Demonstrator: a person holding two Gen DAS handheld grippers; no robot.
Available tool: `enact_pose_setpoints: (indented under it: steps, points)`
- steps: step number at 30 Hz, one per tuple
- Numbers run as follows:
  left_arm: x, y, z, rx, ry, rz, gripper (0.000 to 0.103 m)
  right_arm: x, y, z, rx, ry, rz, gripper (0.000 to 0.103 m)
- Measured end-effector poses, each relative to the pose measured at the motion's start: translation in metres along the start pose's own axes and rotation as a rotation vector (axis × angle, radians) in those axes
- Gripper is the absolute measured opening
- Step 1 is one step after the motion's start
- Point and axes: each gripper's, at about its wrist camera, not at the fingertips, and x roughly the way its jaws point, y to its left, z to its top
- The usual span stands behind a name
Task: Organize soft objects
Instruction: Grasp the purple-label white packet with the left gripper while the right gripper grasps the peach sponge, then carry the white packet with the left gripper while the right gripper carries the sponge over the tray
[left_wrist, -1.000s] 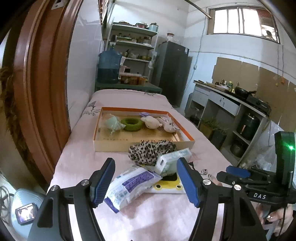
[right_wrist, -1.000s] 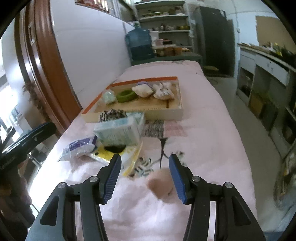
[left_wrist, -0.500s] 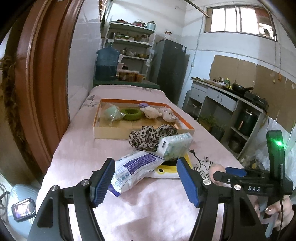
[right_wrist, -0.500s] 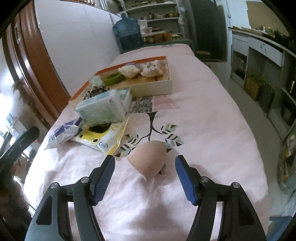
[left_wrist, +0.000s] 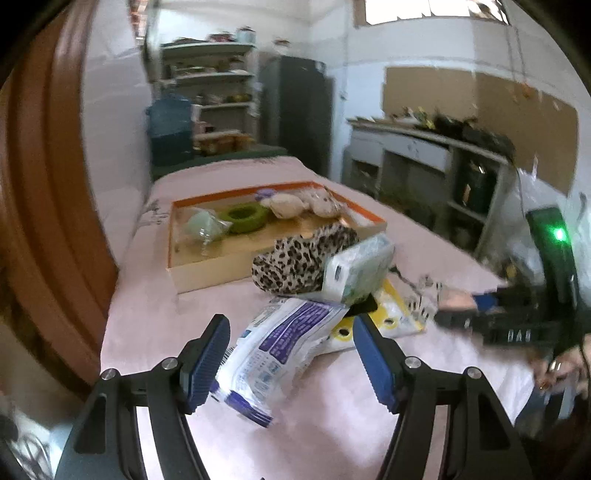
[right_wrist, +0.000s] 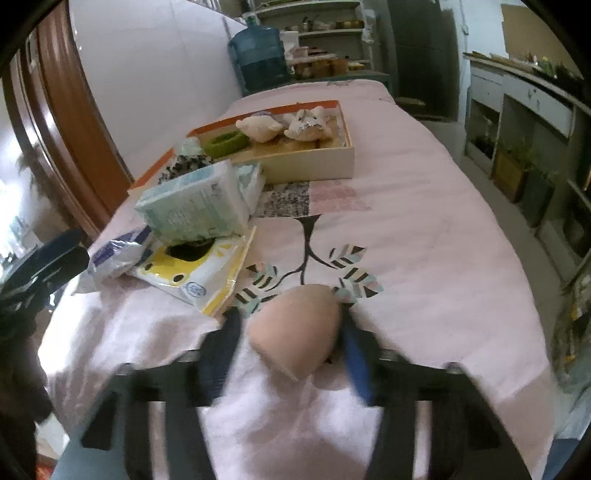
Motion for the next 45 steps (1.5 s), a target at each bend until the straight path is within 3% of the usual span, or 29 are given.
enact_pose_setpoints:
  steps: [6, 12, 17, 21, 30, 45]
  points:
    - [0.017, -0.003, -0.007, 0.160, 0.092, -0.041, 0.069, 0.003, 0.001, 0.000, -0.024, 0.009, -0.021, 0.044]
    - [0.040, -0.009, -0.008, 0.301, 0.171, 0.053, 0.068, 0.005, 0.002, 0.001, -0.025, 0.010, -0.025, 0.044]
    - [0.048, -0.010, -0.009, 0.313, 0.209, 0.037, 0.049, 0.005, -0.001, 0.002, -0.020, 0.015, -0.016, 0.044]
    - [0.040, -0.008, -0.009, 0.275, 0.191, 0.005, 0.040, 0.005, 0.000, 0.002, -0.022, 0.017, -0.017, 0.044]
    - [0.010, 0.002, -0.001, 0.074, 0.136, -0.079, 0.038, -0.001, -0.001, 0.003, -0.004, 0.010, 0.004, 0.043]
    - [-0.018, 0.000, 0.027, -0.186, 0.061, 0.024, 0.038, -0.033, 0.021, 0.020, -0.074, -0.071, 0.032, 0.043]
